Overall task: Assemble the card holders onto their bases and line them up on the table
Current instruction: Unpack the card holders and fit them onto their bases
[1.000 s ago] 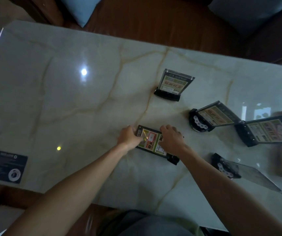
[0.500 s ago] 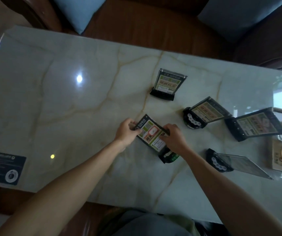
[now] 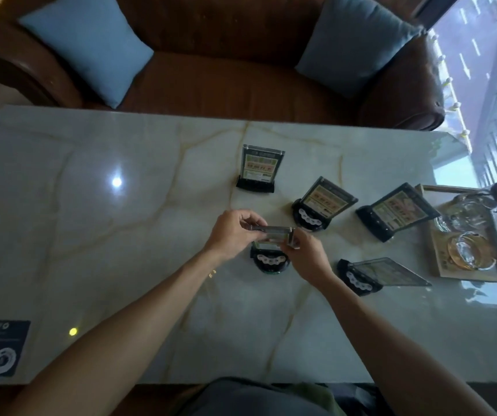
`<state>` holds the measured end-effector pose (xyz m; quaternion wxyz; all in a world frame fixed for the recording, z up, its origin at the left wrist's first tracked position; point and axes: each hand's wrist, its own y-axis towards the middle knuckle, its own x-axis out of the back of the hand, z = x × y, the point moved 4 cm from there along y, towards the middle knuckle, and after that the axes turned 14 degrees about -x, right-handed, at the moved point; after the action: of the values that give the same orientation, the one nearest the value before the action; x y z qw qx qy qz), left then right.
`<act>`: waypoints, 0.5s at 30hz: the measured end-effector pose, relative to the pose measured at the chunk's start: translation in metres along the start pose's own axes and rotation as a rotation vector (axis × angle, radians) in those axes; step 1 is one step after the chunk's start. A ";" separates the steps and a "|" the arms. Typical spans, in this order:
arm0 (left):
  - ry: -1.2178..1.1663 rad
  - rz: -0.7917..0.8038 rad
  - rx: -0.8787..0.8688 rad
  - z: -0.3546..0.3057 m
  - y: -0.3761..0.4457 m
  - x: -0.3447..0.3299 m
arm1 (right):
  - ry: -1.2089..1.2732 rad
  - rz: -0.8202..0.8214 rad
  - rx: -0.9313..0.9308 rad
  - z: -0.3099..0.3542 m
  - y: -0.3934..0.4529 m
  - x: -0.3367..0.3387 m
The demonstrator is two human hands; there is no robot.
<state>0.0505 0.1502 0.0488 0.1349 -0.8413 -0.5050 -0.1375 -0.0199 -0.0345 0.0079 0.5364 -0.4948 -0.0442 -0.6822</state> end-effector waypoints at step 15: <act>0.162 0.427 -0.044 -0.040 0.010 -0.017 | -0.142 0.093 -0.013 -0.010 -0.032 0.043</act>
<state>0.0473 0.1170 0.0789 0.1825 -0.9182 -0.2997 -0.1838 -0.0482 -0.0569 0.0491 0.5597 -0.5469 -0.0546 -0.6202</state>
